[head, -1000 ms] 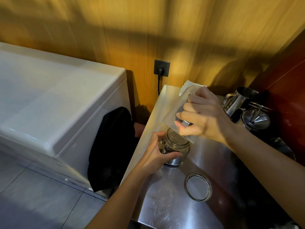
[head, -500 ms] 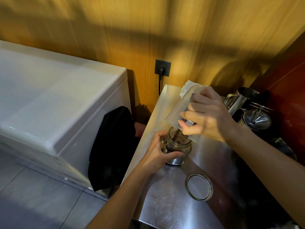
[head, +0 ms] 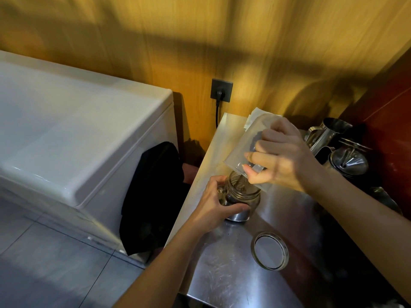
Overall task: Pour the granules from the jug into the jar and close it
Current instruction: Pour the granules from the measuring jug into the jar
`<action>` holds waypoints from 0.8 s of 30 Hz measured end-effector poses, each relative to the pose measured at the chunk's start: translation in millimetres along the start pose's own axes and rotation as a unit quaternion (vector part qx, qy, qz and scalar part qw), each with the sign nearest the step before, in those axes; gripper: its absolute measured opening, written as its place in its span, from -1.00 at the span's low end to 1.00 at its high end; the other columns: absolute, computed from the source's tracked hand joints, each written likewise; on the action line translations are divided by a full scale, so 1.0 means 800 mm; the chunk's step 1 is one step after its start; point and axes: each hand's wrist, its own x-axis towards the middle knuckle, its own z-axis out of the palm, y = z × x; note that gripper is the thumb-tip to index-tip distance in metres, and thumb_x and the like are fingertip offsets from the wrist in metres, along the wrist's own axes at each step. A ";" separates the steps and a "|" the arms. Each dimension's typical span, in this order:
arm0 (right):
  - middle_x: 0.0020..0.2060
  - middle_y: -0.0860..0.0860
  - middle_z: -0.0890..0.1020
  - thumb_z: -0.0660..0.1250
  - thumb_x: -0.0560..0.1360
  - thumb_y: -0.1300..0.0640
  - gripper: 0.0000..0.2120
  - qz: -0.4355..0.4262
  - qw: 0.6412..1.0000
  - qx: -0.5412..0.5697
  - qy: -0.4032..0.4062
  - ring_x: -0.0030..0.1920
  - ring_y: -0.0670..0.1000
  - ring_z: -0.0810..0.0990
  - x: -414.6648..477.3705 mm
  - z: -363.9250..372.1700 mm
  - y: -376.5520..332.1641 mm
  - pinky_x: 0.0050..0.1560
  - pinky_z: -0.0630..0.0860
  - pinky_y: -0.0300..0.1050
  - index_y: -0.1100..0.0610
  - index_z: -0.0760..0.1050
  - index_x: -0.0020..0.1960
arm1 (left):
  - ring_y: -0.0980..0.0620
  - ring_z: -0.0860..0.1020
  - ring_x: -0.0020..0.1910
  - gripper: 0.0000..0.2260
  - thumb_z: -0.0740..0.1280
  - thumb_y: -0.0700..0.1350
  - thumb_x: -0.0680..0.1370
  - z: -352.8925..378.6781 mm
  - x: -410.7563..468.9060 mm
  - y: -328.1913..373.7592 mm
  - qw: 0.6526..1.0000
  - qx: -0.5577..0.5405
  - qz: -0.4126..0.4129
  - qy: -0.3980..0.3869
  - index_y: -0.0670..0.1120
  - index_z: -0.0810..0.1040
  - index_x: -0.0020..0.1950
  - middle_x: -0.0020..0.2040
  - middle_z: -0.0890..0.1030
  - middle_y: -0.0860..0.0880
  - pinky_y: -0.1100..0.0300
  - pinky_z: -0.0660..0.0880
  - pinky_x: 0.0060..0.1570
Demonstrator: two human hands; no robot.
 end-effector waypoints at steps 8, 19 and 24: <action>-0.47 0.09 0.56 0.31 0.47 0.12 -0.73 -0.015 1.000 0.010 -0.020 -0.46 0.11 0.52 -0.009 -0.004 0.001 -0.29 0.49 0.03 0.23 0.59 -0.34 | 0.05 0.41 0.23 -0.34 0.51 0.12 0.23 0.001 0.001 0.000 1.000 0.013 0.004 -0.012 0.08 0.31 0.23 0.21 0.42 0.01 0.11 0.40 0.26; -0.47 0.09 0.57 0.40 0.41 0.16 -0.81 -0.030 0.999 0.014 -0.025 -0.48 0.10 0.49 -0.006 -0.013 -0.003 -0.30 0.47 0.02 0.26 0.61 -0.31 | 0.01 0.46 0.24 -0.36 0.53 0.12 0.23 0.001 0.000 0.003 1.000 0.000 -0.004 -0.009 0.13 0.31 0.20 0.22 0.48 -0.02 -0.03 0.43 0.29; -0.45 0.07 0.57 0.41 0.42 0.18 -0.83 -0.042 0.998 0.028 -0.040 -0.41 0.09 0.49 -0.007 -0.014 -0.003 -0.21 0.36 0.04 0.27 0.61 -0.29 | -0.02 0.48 0.24 -0.33 0.54 0.11 0.22 0.001 -0.002 0.003 1.000 -0.007 -0.012 -0.009 0.08 0.31 0.23 0.21 0.50 -0.04 -0.10 0.43 0.29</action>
